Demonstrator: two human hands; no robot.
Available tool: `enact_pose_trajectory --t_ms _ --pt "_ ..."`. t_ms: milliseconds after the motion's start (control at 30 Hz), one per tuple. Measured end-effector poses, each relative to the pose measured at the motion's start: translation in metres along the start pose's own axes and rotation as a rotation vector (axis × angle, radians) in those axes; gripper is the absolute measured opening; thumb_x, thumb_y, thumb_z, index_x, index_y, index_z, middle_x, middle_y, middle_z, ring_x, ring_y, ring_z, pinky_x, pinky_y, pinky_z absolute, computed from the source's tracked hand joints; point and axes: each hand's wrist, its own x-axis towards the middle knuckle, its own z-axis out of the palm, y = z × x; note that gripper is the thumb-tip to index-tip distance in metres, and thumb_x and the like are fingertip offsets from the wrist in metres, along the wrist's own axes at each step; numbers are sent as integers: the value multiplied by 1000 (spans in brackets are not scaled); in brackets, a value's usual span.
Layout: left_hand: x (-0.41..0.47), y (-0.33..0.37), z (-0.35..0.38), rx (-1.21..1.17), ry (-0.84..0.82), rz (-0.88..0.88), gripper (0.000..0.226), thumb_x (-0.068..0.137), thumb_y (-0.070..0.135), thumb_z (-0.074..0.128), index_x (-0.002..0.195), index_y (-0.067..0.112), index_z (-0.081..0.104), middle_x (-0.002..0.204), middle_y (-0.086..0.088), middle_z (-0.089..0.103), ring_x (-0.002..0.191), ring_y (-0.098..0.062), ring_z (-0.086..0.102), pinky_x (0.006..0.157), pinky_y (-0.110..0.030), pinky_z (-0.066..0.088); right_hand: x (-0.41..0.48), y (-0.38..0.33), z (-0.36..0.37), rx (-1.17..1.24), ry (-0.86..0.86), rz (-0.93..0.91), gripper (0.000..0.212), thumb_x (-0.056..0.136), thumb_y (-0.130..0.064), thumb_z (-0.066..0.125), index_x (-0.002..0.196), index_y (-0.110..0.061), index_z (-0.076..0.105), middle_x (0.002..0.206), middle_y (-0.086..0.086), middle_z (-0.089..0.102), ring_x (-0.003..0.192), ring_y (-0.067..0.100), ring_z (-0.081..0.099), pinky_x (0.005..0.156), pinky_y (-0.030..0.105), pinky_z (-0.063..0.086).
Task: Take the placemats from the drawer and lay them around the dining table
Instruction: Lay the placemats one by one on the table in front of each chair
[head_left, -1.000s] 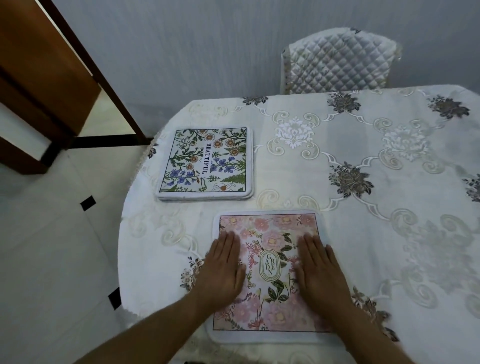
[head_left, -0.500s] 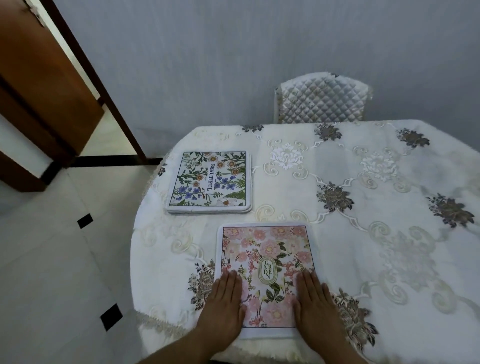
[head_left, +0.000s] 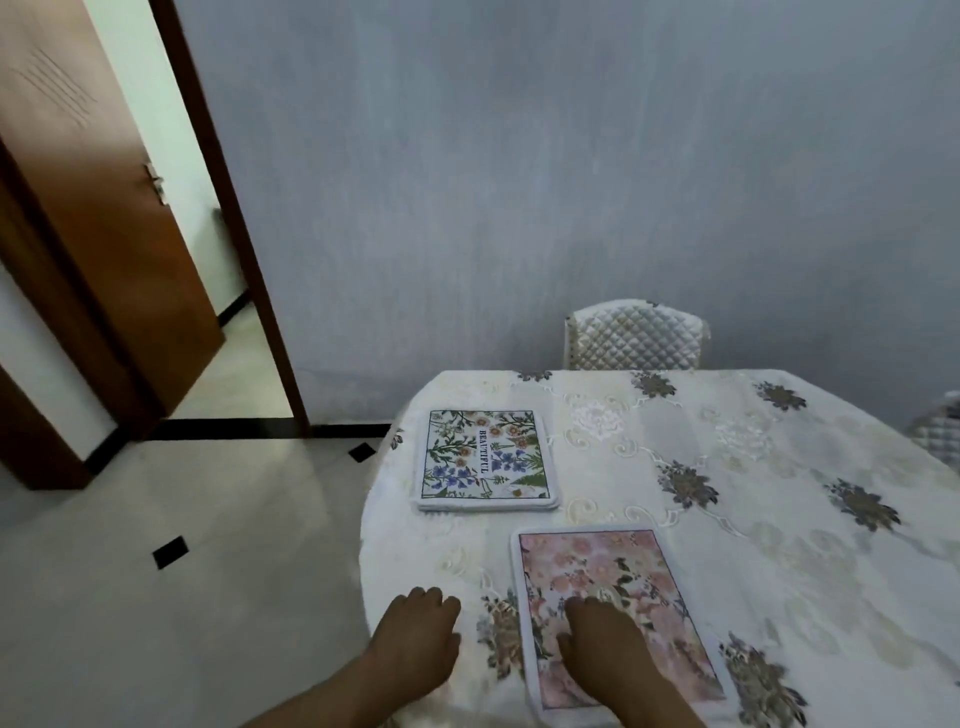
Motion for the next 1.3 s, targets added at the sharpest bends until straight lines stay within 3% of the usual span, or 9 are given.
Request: enact_pose_trajectory --t_ms 267,467,633,800,1000,1100,1233,1300 --pt "-93 -158 -48 -63 120 3 30 94 31 43 115 12 54 114 -15 58 103 -34 54 83 -40 44 -13 -176 -15 0 126 20 25 93 -40 44 100 -18 53 102 5 61 95 27 61 76 34 46" --pt "-97 -222 -82 -61 220 30 30 94 31 46 117 15 54 111 -12 59 101 -32 55 79 -40 45 -4 -235 -42 -44 187 25 25 93 -40 46 98 -16 53 99 8 62 93 30 61 73 35 44" --pt "-58 -235 -91 -69 230 81 30 93 34 47 116 16 56 110 -11 60 101 -31 55 81 -41 48 16 -238 -54 -41 191 83 23 94 -39 46 92 -17 48 100 9 61 93 30 60 69 34 40" --pt "4 -234 -95 -11 175 182 28 92 34 47 110 13 55 107 -14 59 101 -35 54 82 -41 45 64 -213 -50 40 207 183 23 93 -41 47 84 -21 42 87 3 56 88 26 60 64 32 38" --pt "105 -251 -110 53 133 250 31 93 34 47 113 13 54 109 -14 59 103 -34 54 80 -40 44 139 -183 -48 133 214 244 19 92 -41 47 86 -24 44 93 1 64 85 22 62 64 31 40" --pt "158 -252 -115 55 111 285 31 94 35 47 116 14 53 111 -13 59 105 -33 54 80 -39 43 164 -164 -58 128 216 273 19 93 -40 46 91 -21 47 97 3 64 89 25 63 68 33 44" --pt "216 -244 -116 8 71 350 30 94 36 47 115 17 55 109 -9 61 103 -29 56 79 -37 46 182 -143 -63 137 195 335 19 95 -39 43 92 -20 43 104 6 62 95 27 61 70 32 39" --pt "245 -241 -112 -15 57 399 28 94 36 47 112 17 56 108 -8 61 102 -28 56 79 -35 46 191 -135 -62 151 197 386 25 95 -37 42 107 -18 53 109 7 63 100 28 61 77 33 44"
